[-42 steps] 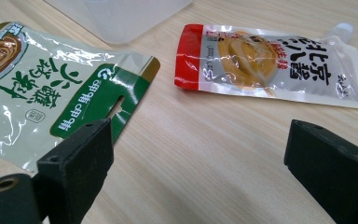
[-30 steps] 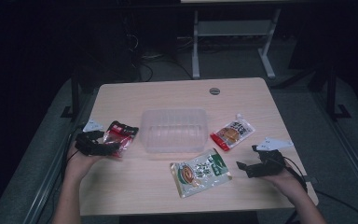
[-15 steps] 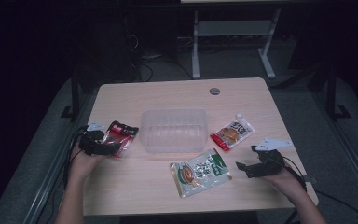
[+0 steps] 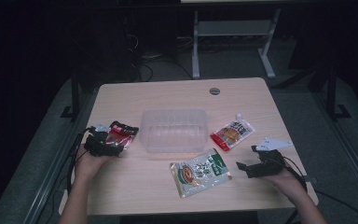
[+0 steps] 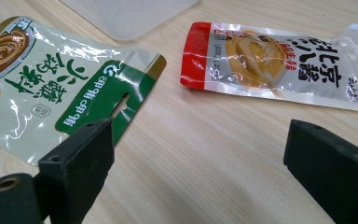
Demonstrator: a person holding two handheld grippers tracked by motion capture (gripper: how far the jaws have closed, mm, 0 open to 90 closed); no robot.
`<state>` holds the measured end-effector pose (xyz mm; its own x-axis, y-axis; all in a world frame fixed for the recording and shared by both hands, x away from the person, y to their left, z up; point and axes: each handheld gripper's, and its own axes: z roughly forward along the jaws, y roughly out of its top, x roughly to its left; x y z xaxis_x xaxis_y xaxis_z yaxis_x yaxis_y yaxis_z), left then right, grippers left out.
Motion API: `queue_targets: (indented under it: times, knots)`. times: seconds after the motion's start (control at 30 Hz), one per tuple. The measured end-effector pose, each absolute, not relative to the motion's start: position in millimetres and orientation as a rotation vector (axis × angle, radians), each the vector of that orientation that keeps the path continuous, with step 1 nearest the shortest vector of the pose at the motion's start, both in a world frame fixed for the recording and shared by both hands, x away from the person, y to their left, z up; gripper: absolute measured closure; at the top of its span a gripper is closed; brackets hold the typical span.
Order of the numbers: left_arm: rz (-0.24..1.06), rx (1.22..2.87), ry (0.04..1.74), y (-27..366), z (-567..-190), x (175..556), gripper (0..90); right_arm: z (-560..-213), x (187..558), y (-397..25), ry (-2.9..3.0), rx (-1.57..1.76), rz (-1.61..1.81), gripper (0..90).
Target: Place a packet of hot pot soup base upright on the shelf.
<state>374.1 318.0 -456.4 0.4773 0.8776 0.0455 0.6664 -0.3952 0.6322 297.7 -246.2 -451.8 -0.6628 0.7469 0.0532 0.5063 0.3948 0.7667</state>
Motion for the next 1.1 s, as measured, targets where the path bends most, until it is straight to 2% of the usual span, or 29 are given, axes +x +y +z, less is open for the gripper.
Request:
queue_targets:
  times: [0.47, 0.67, 1.0, 1.1]
  knots:
    - [0.482, 2.178, 1.324, 315.8, -462.2, 374.7, 11.3, -452.4, 296.6, -244.9, 2.366, 1.098, 1.137, 8.0]
    - [0.496, 2.177, 1.324, 316.8, -460.1, 372.8, 20.7, -452.2, 296.2, -245.0, 2.369, 1.100, 1.134, 8.1]
    - [0.500, 2.178, 1.314, 316.0, -458.4, 371.7, 28.2, -453.8, 297.0, -245.0, 2.372, 1.099, 1.145, 8.2]
    - [0.491, 2.162, 1.324, 318.3, -457.7, 371.7, 33.0, -453.3, 297.0, -245.5, 2.374, 1.103, 1.135, 8.2]
